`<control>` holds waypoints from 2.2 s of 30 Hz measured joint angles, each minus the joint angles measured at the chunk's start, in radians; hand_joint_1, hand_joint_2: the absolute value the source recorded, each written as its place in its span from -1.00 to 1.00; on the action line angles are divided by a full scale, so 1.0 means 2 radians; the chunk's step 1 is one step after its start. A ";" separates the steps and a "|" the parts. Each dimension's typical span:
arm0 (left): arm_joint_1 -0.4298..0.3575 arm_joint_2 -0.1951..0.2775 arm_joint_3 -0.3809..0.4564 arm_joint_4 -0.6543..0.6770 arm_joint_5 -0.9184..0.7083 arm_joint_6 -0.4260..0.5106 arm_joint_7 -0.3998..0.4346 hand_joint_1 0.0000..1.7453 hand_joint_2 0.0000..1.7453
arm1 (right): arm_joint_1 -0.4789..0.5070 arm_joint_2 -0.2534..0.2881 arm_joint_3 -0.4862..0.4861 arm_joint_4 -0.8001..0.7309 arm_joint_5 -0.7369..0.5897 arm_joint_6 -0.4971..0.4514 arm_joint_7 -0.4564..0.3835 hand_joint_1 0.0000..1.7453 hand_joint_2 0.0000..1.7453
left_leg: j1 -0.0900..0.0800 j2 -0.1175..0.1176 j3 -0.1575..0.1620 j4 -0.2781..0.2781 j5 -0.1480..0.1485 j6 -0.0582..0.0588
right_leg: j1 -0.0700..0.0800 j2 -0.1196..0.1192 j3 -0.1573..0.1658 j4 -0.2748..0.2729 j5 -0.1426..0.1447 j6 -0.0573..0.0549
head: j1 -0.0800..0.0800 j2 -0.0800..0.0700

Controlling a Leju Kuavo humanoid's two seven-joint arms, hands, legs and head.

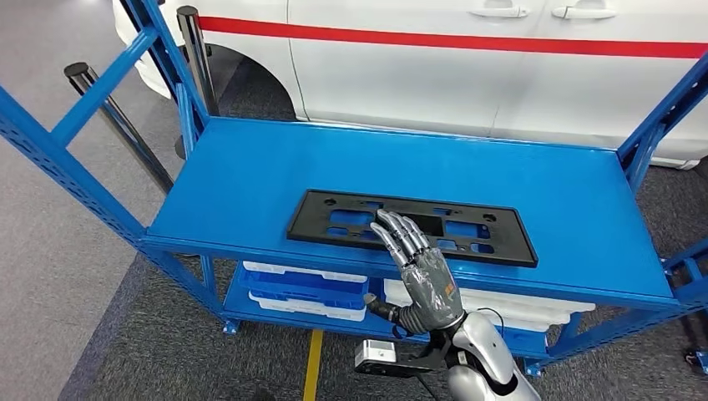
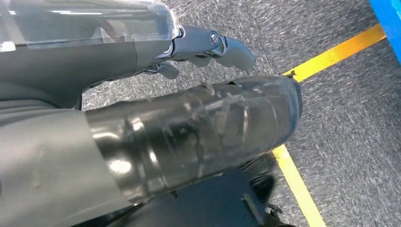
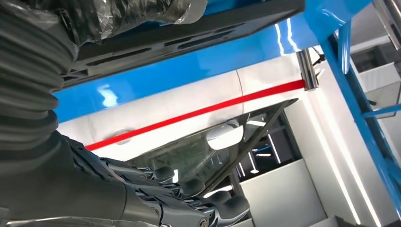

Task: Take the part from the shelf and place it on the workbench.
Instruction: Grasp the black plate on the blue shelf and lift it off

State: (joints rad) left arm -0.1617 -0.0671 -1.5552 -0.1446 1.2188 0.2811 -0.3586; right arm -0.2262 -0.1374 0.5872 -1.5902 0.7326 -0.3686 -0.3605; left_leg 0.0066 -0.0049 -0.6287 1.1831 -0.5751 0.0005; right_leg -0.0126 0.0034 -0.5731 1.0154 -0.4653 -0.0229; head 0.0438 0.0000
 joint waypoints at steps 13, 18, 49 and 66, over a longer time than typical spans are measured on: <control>0.004 0.000 0.000 0.000 0.002 -0.001 -0.001 -1.00 -1.00 | 0.004 -0.011 -0.013 -0.005 0.008 0.001 0.009 -1.00 1.00 | 0.002 0.000 0.026 -0.088 0.062 0.017 | 0.003 0.001 0.013 0.014 -0.029 0.018 | 0.001 0.000; 0.003 0.000 0.000 0.000 0.004 -0.001 -0.002 -1.00 -1.00 | 0.012 -0.022 -0.022 -0.007 0.013 0.001 0.012 -1.00 1.00 | 0.003 0.000 0.037 -0.091 0.054 0.025 | -0.001 0.001 -0.068 0.143 -0.064 0.026 | 0.002 0.000; 0.001 -0.003 0.000 0.000 -0.004 0.055 0.014 -1.00 -1.00 | 0.034 -0.051 -0.041 -0.019 -0.011 0.057 0.018 -1.00 1.00 | 0.003 0.001 0.025 -0.088 0.061 0.025 | -0.003 0.001 -0.064 0.141 -0.066 0.029 | 0.002 0.000; 0.001 -0.003 0.000 0.000 -0.005 0.057 0.016 -1.00 -1.00 | 0.031 -0.082 -0.038 -0.018 -0.046 0.138 0.003 -1.00 1.00 | 0.002 0.000 -0.022 0.021 0.022 0.003 | -0.001 -0.001 -0.004 0.011 -0.006 0.005 | 0.001 0.000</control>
State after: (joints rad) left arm -0.1596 -0.0741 -1.5553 -0.1442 1.2085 0.3944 -0.3258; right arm -0.1642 -0.3008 0.5106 -1.6271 0.6399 -0.0930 -0.3540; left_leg 0.0108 -0.0052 -0.6727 1.2256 -0.5318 0.0069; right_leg -0.0147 0.0013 -0.5814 1.0383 -0.4782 -0.0122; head 0.0458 0.0000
